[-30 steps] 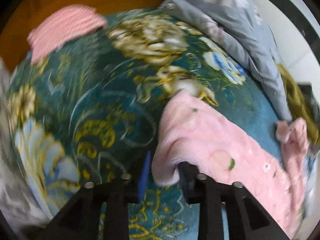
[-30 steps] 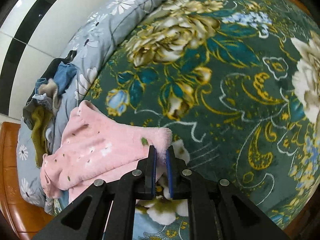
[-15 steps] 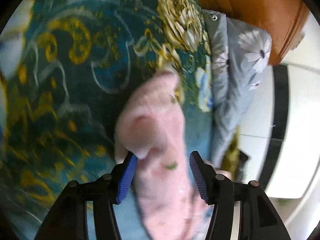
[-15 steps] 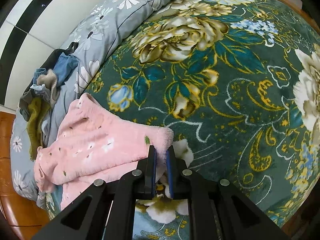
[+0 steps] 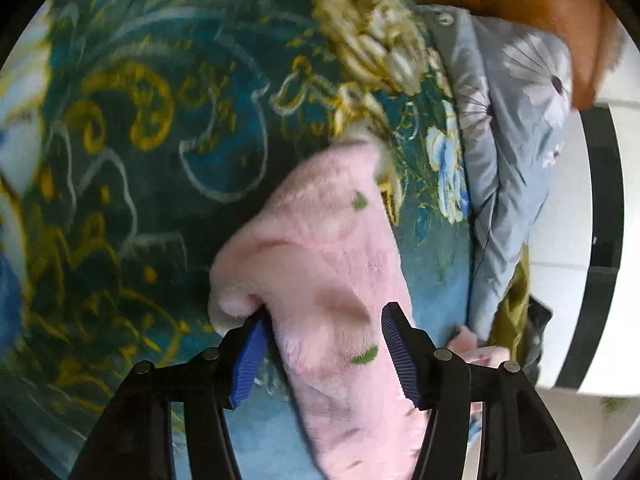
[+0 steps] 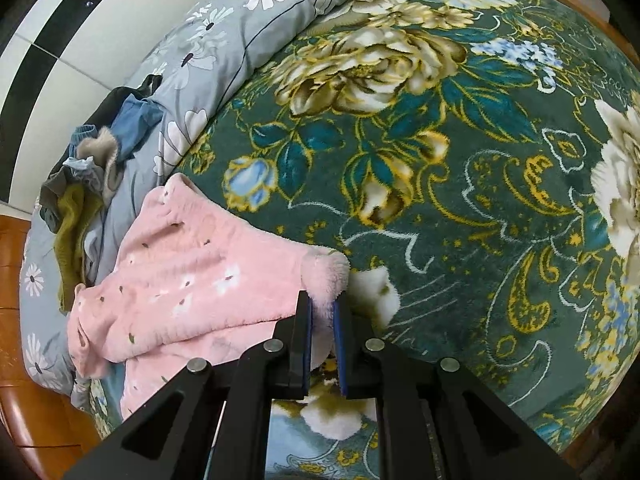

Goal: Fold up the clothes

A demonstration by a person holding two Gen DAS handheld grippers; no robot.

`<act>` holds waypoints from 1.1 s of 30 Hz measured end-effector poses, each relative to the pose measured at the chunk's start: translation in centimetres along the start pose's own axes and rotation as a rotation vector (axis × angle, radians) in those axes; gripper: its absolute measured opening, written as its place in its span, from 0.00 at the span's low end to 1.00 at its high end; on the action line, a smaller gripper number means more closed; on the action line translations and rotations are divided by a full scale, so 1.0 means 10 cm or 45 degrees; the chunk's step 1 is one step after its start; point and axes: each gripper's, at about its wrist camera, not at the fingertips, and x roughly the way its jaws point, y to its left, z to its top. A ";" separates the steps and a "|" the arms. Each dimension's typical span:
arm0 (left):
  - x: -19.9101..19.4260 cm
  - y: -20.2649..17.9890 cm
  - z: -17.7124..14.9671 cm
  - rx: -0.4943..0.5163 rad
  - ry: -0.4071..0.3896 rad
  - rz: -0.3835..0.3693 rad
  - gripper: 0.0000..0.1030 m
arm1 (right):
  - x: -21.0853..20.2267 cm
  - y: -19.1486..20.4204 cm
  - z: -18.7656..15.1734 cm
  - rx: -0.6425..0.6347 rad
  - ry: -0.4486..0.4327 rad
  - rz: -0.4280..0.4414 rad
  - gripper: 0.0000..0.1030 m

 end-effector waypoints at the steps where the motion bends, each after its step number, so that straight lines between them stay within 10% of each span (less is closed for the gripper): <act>1: -0.02 0.02 0.03 -0.001 -0.013 -0.013 0.59 | 0.00 -0.01 0.00 0.001 0.000 0.001 0.10; 4: -0.08 0.11 0.19 -0.072 -0.084 -0.089 0.51 | 0.03 -0.02 0.00 0.016 0.010 -0.008 0.10; 7: -0.11 0.08 0.26 -0.012 -0.071 -0.006 0.06 | 0.04 -0.01 -0.01 0.034 0.011 0.013 0.10; 19: -1.19 -1.31 0.27 0.639 -0.318 -0.299 0.04 | -0.50 0.22 0.16 -0.033 -0.158 0.228 0.09; 22: -1.04 -0.94 0.23 0.654 -0.331 -0.103 0.05 | -0.51 0.14 0.08 -0.082 -0.173 0.181 0.09; 26: -0.45 -0.02 0.36 0.368 -0.176 0.216 0.05 | -0.02 -0.24 -0.09 0.029 -0.022 0.061 0.09; 33: -0.52 -0.02 0.26 0.365 -0.199 0.191 0.05 | 0.01 -0.31 -0.11 0.063 -0.028 0.062 0.09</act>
